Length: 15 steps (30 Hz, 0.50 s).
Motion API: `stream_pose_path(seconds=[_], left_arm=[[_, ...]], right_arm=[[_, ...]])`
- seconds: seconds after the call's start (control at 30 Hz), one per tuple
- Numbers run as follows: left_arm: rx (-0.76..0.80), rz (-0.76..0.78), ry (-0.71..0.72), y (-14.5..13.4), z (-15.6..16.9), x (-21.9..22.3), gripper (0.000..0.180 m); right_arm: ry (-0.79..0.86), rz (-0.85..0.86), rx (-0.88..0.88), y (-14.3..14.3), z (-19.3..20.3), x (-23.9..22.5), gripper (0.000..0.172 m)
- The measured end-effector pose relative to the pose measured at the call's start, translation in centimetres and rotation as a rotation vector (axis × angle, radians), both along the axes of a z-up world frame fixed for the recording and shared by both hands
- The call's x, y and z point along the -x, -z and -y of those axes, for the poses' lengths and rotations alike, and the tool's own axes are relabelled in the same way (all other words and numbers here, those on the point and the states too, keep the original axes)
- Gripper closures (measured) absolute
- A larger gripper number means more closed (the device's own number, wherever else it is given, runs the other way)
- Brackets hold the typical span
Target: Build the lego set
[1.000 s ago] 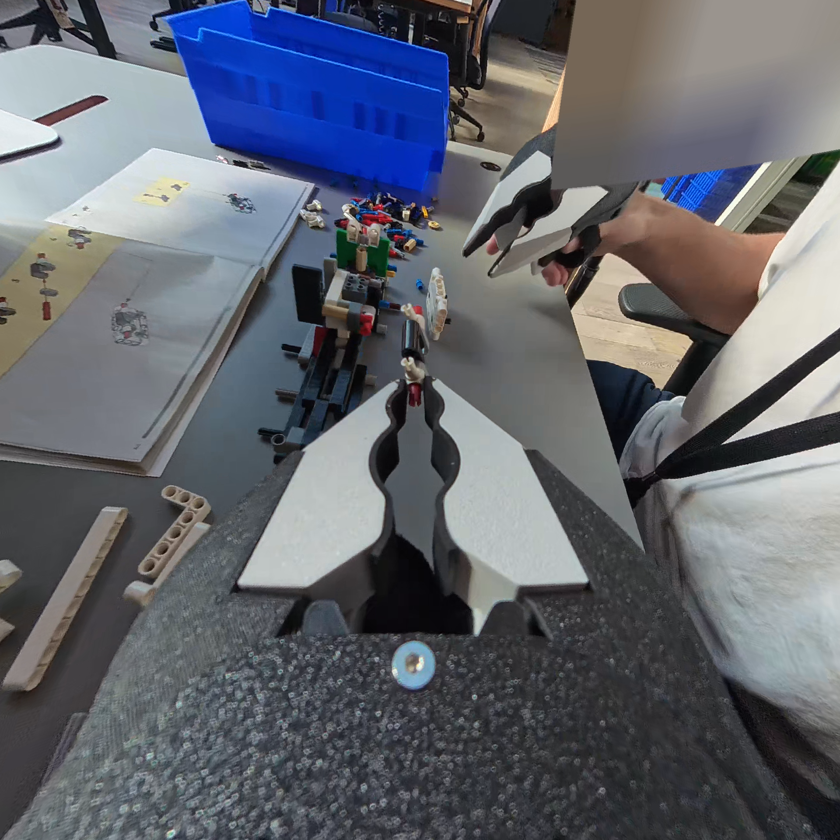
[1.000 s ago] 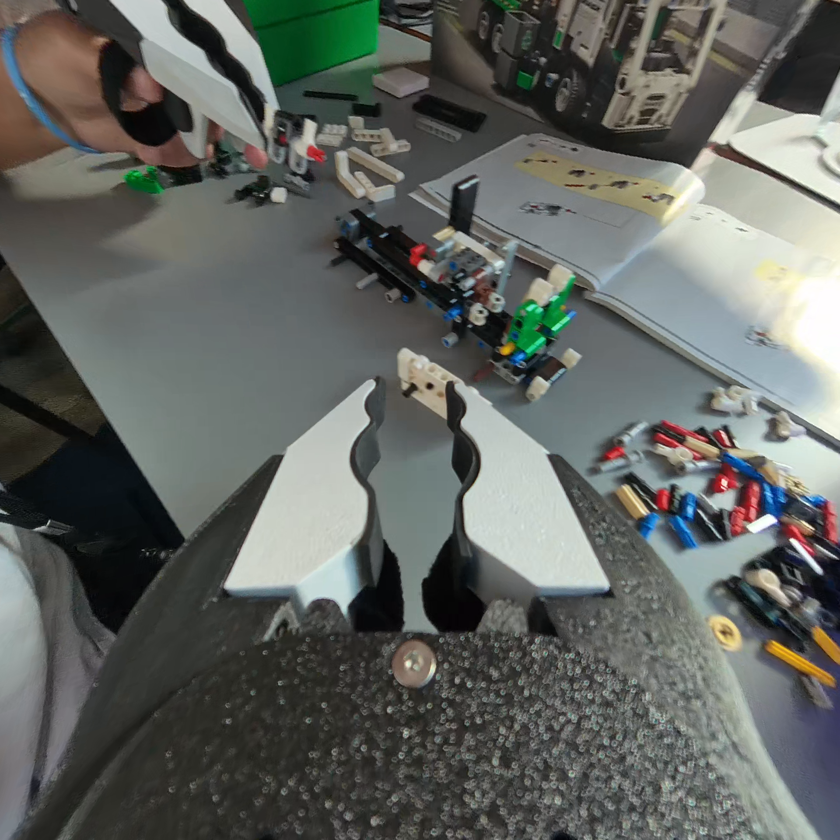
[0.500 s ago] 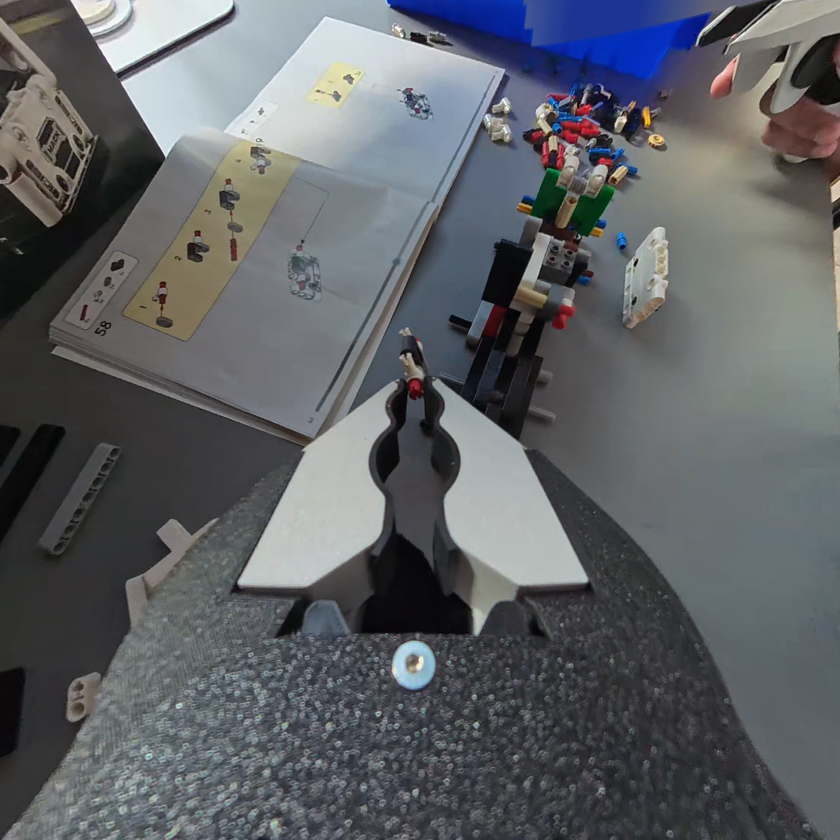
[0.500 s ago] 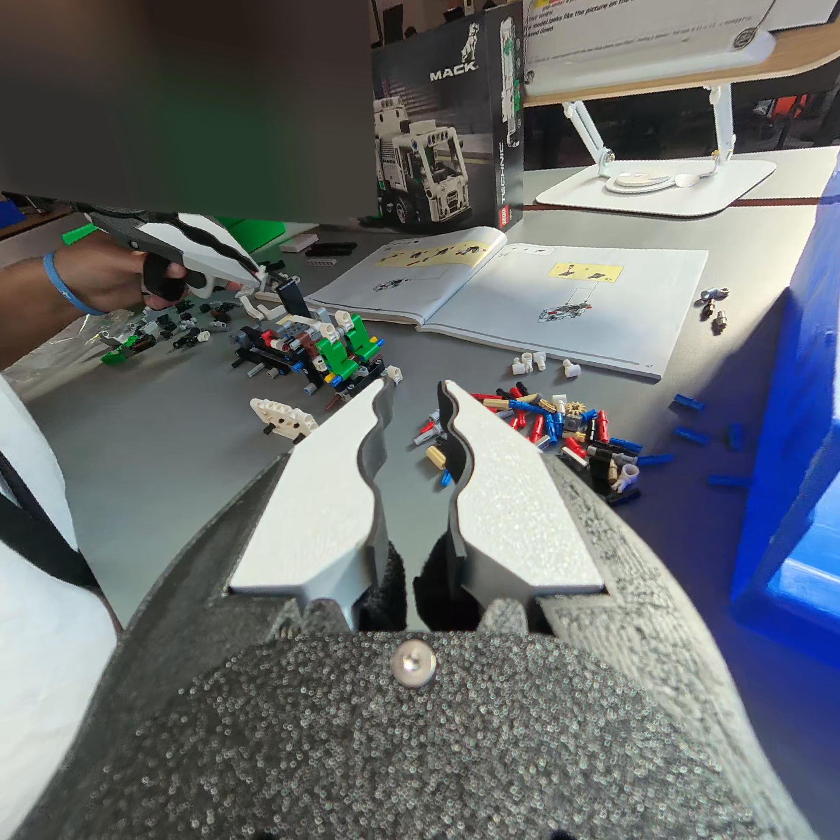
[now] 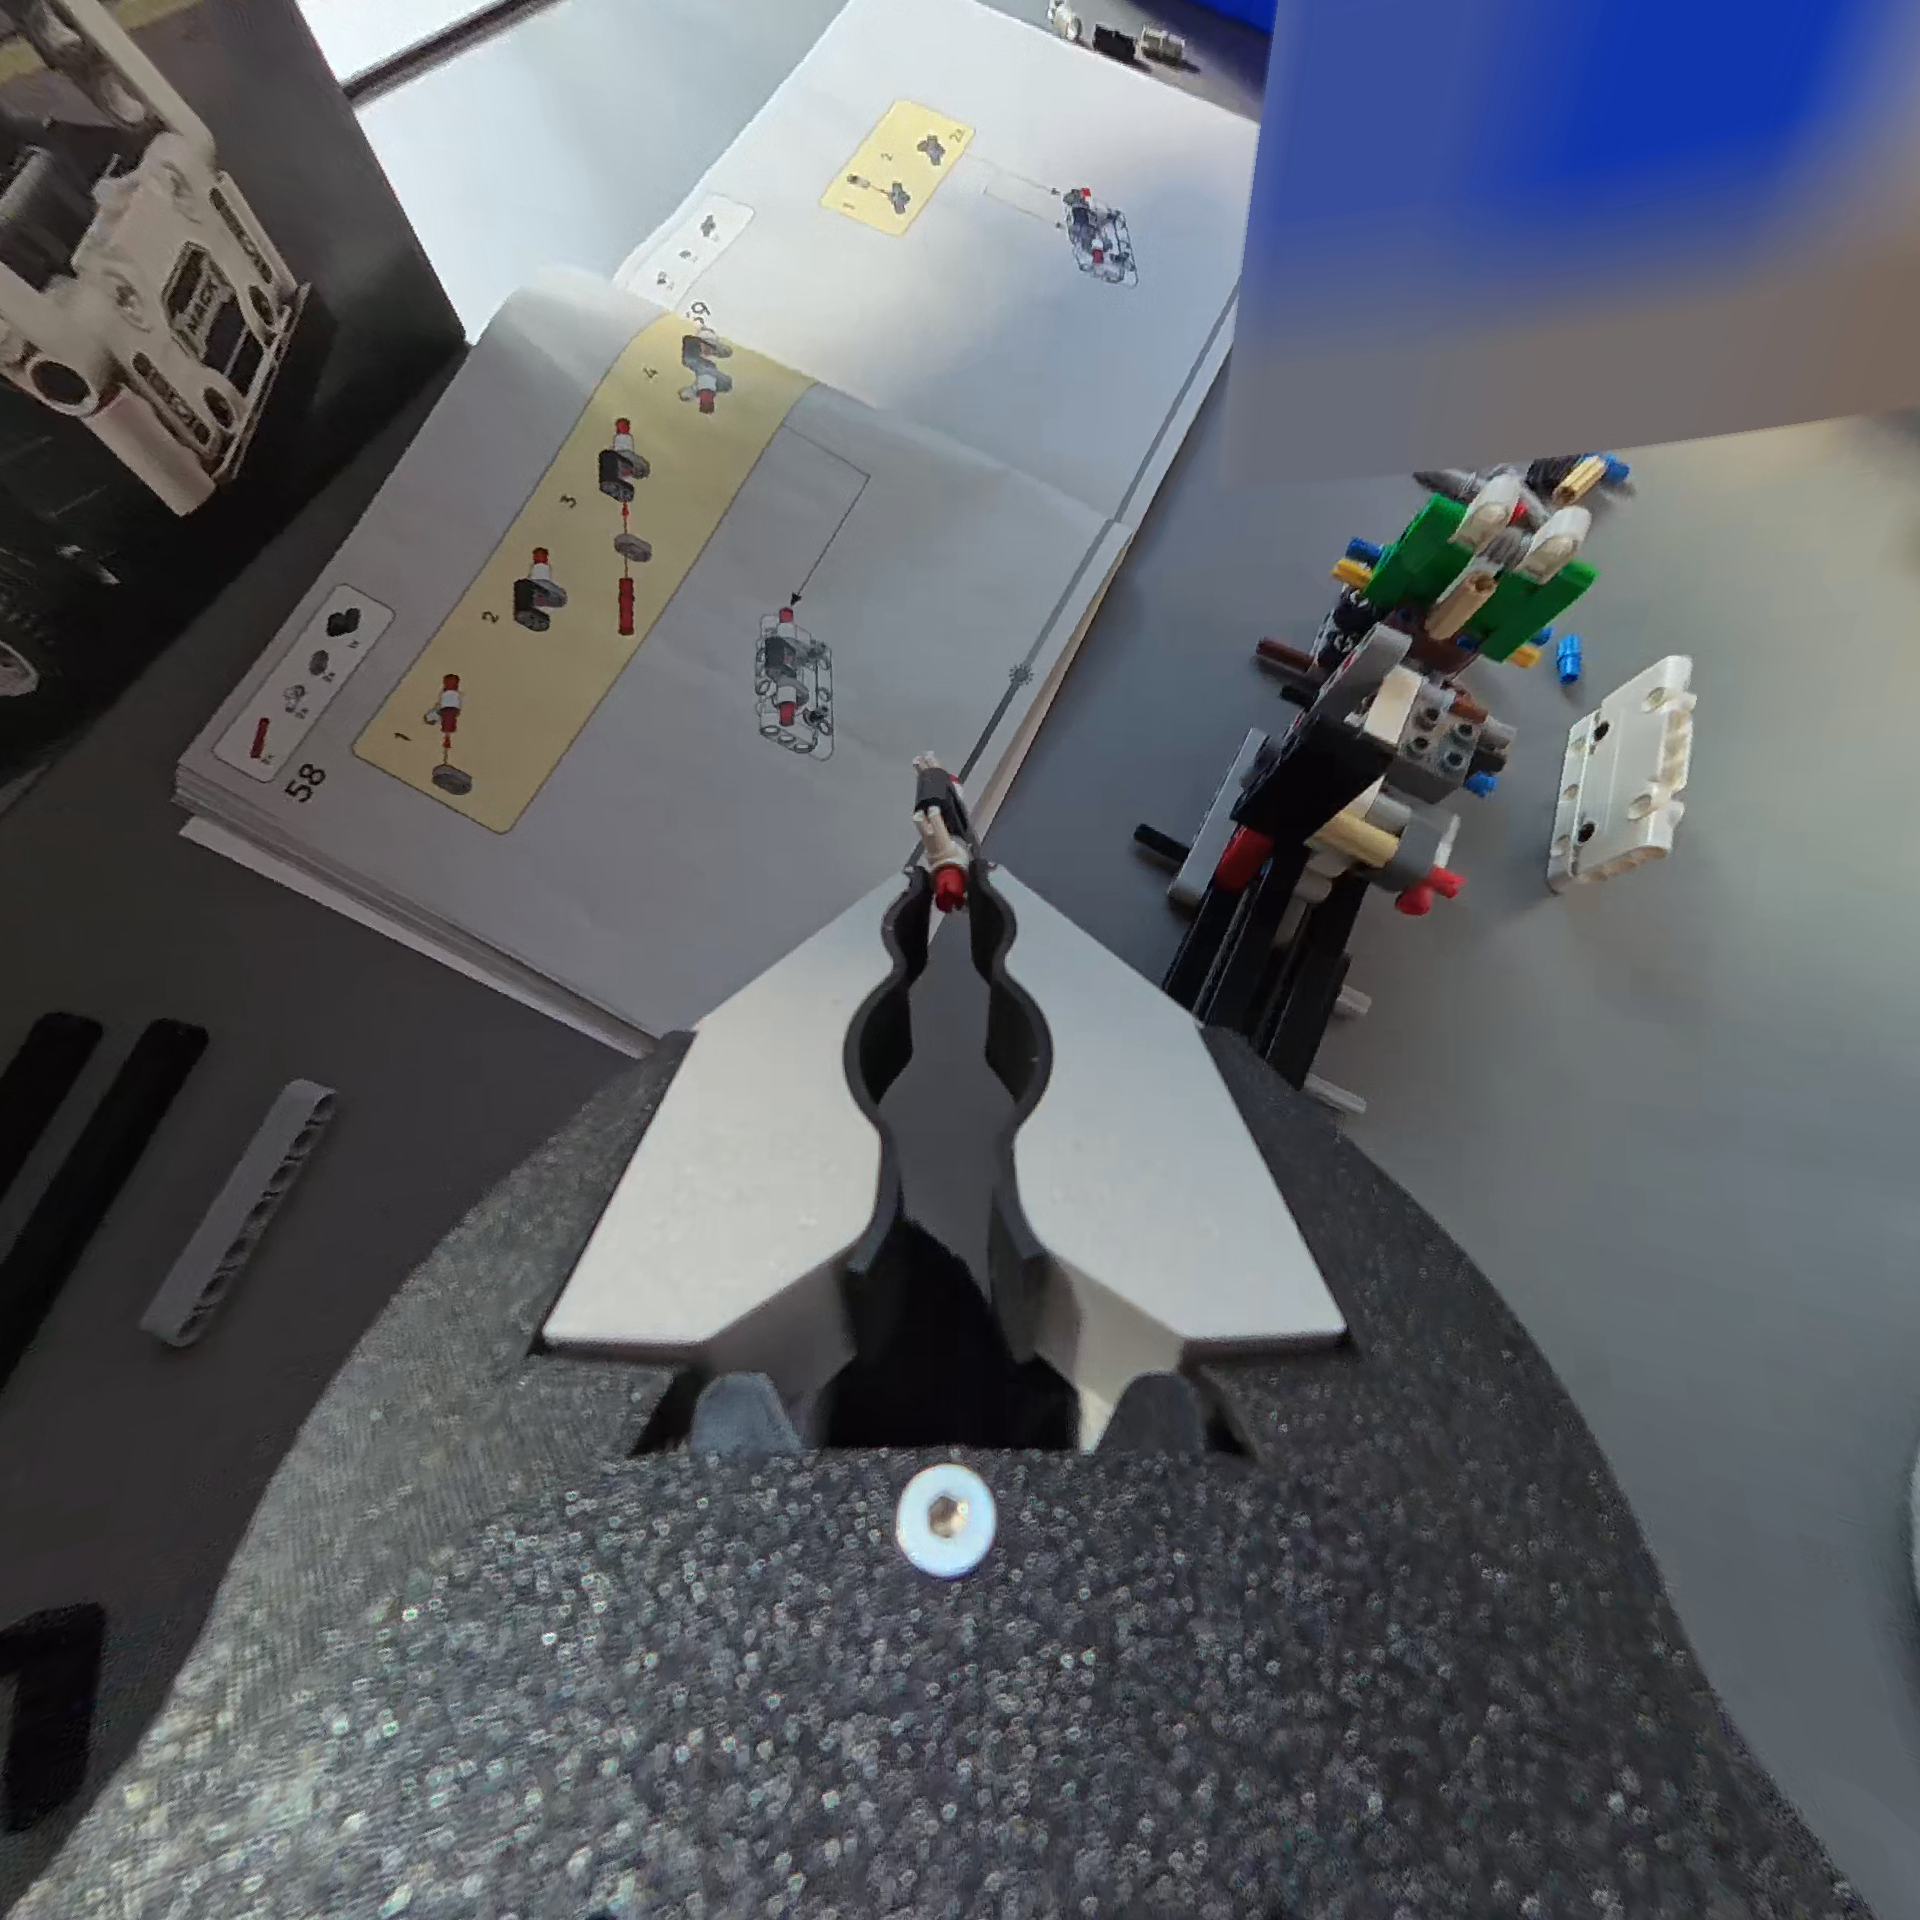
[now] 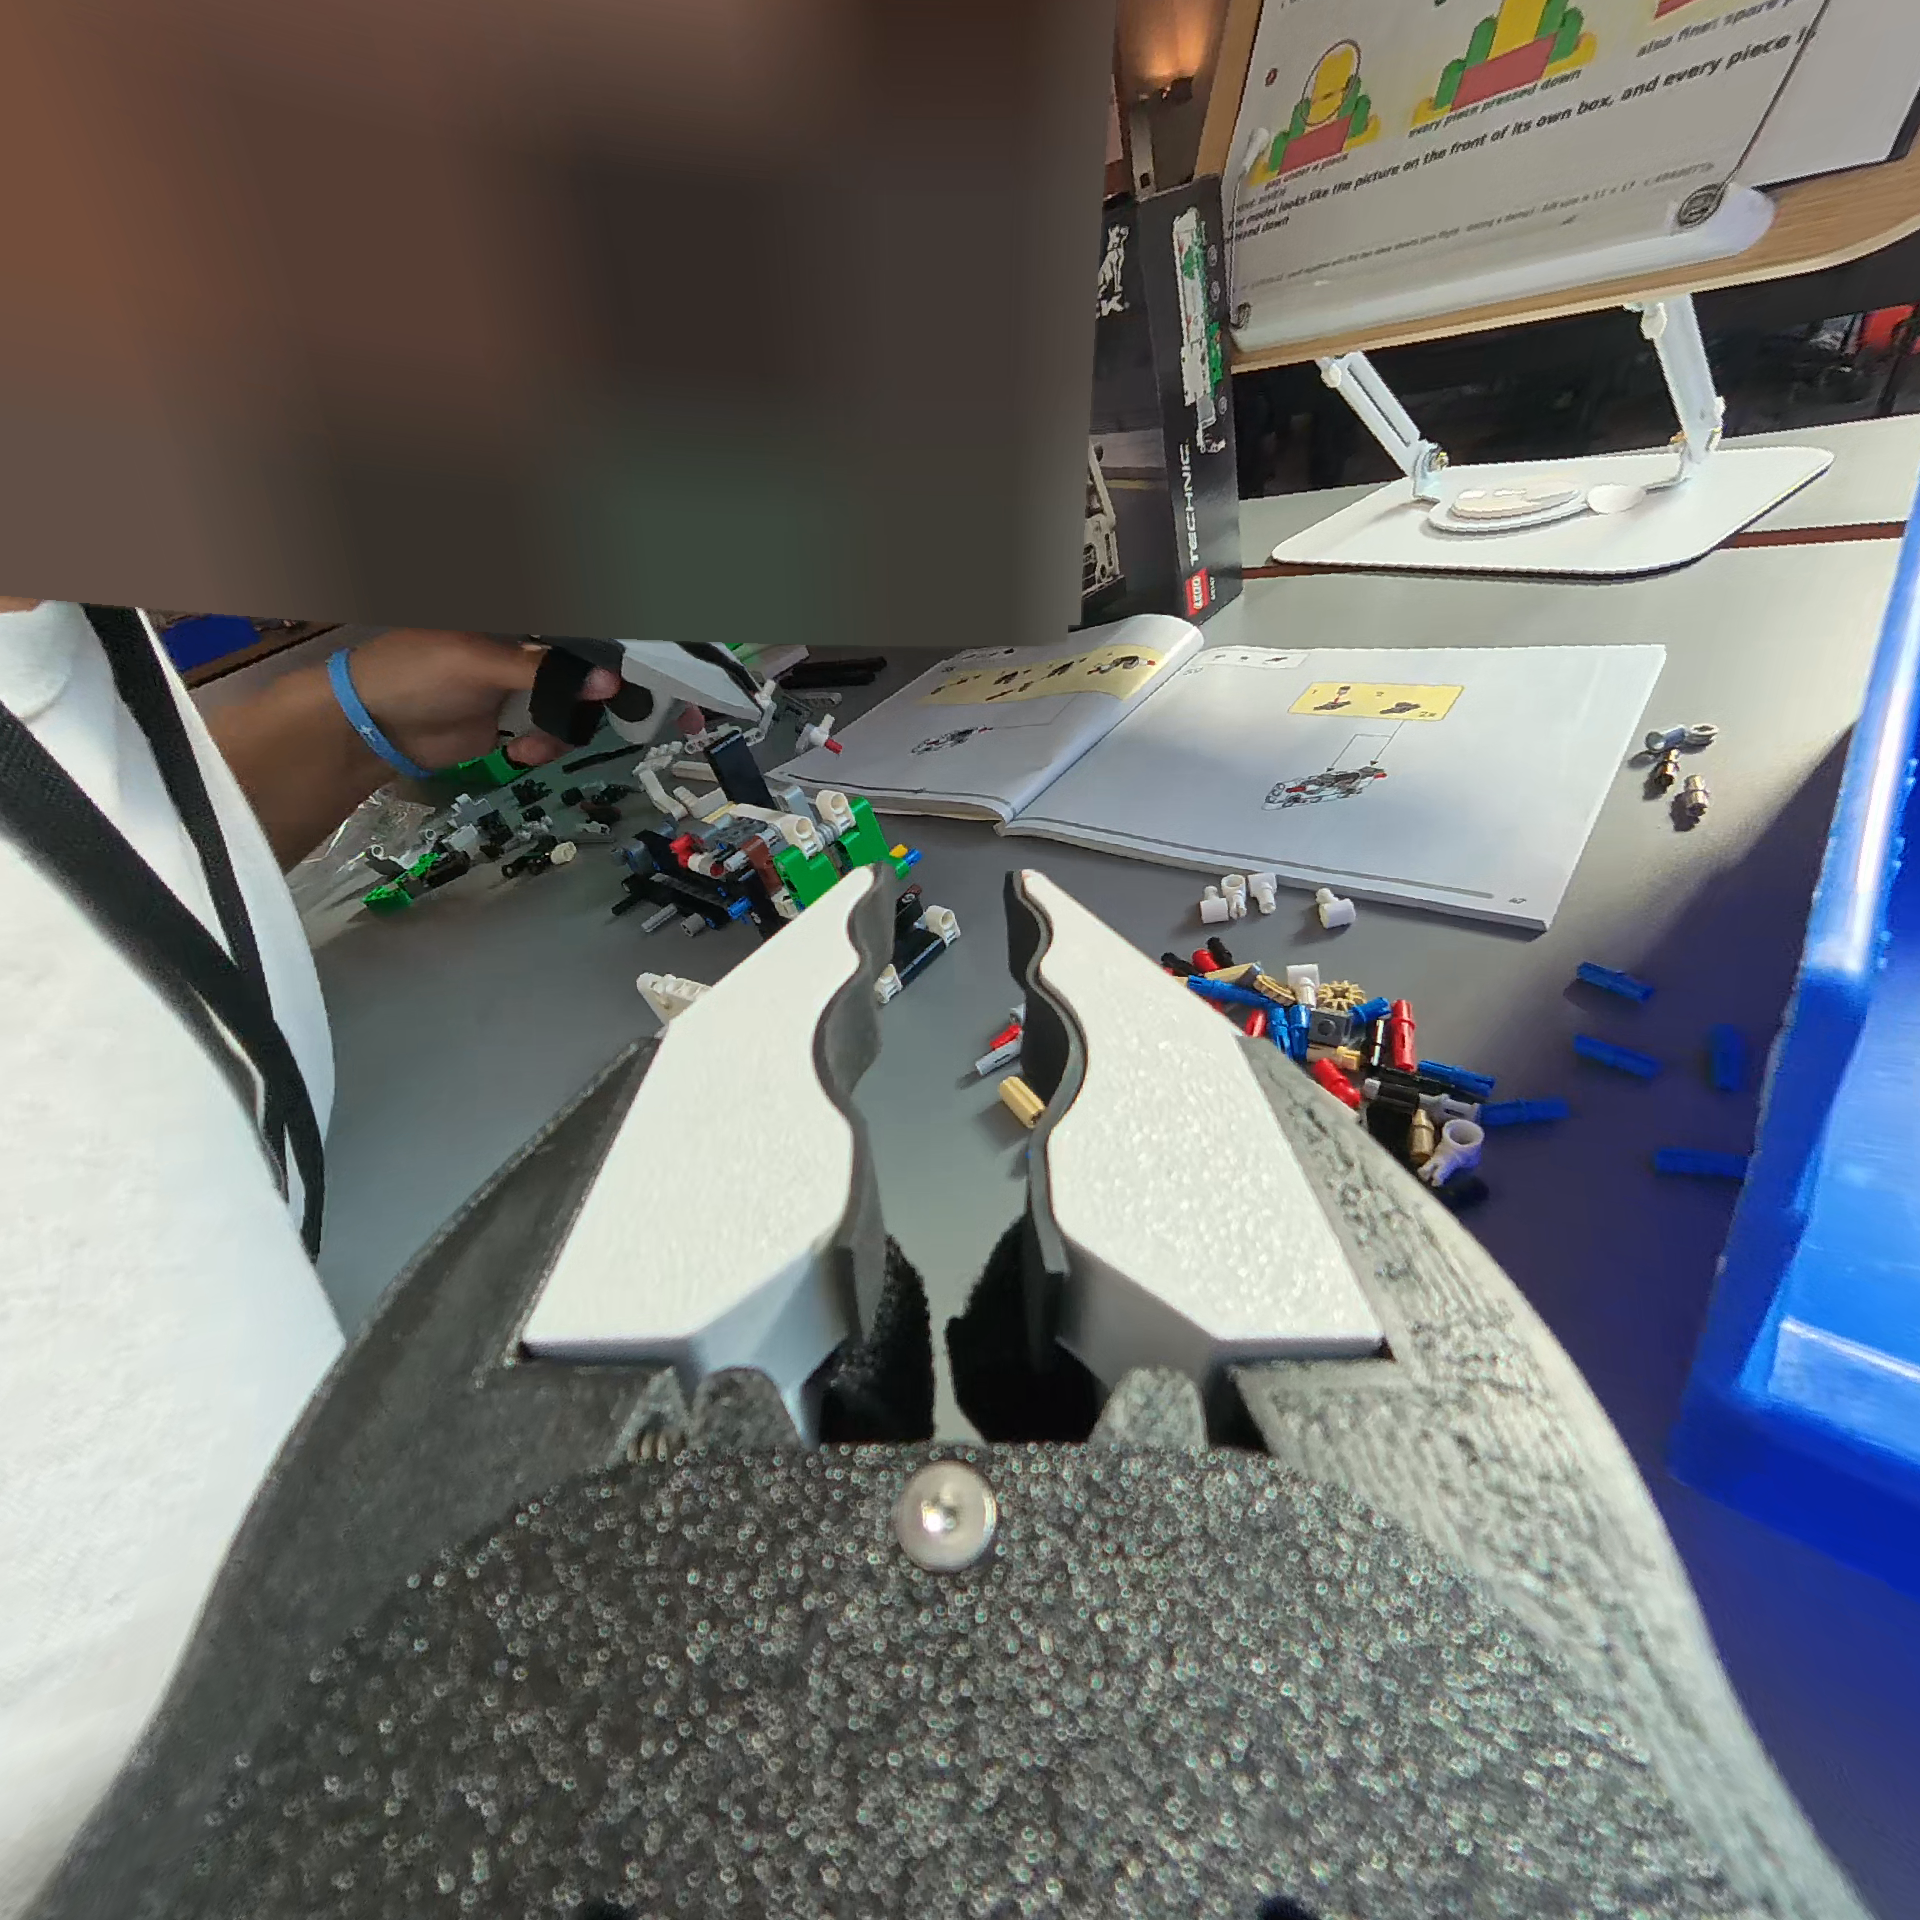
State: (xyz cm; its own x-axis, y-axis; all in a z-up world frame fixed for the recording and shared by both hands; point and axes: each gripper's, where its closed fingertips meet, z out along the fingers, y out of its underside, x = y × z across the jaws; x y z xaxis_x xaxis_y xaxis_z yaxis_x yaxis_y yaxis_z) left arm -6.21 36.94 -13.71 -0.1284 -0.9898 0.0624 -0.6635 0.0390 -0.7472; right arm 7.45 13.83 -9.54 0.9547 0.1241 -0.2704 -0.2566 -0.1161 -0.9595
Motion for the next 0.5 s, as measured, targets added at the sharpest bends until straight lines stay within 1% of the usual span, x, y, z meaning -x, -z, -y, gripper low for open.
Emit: stream_pose_path(seconds=[0.03,0.1,0.27,0.43,0.5], left_arm=[[0.029,0.029,-0.015,-0.4,0.2,-0.2,0.175],[0.037,0.078,-0.027,-1.0,0.4,-0.3,0.175],[0.115,0.110,-0.002,-1.6,1.0,0.2,0.175],[0.028,0.079,0.003,-1.3,1.3,0.9,0.175],[-0.010,0.087,0.029,-1.9,2.1,1.1,0.175]], right_arm=[[0.000,0.010,0.009,0.1,-0.1,0.1,0.152],[-0.008,0.023,0.039,0.5,-0.4,0.3,0.152],[-0.038,0.050,0.119,1.7,-1.0,0.9,0.150],[-0.037,0.070,0.127,1.8,-1.1,1.1,0.150],[-0.041,0.072,0.131,1.8,-1.1,1.2,0.150]])
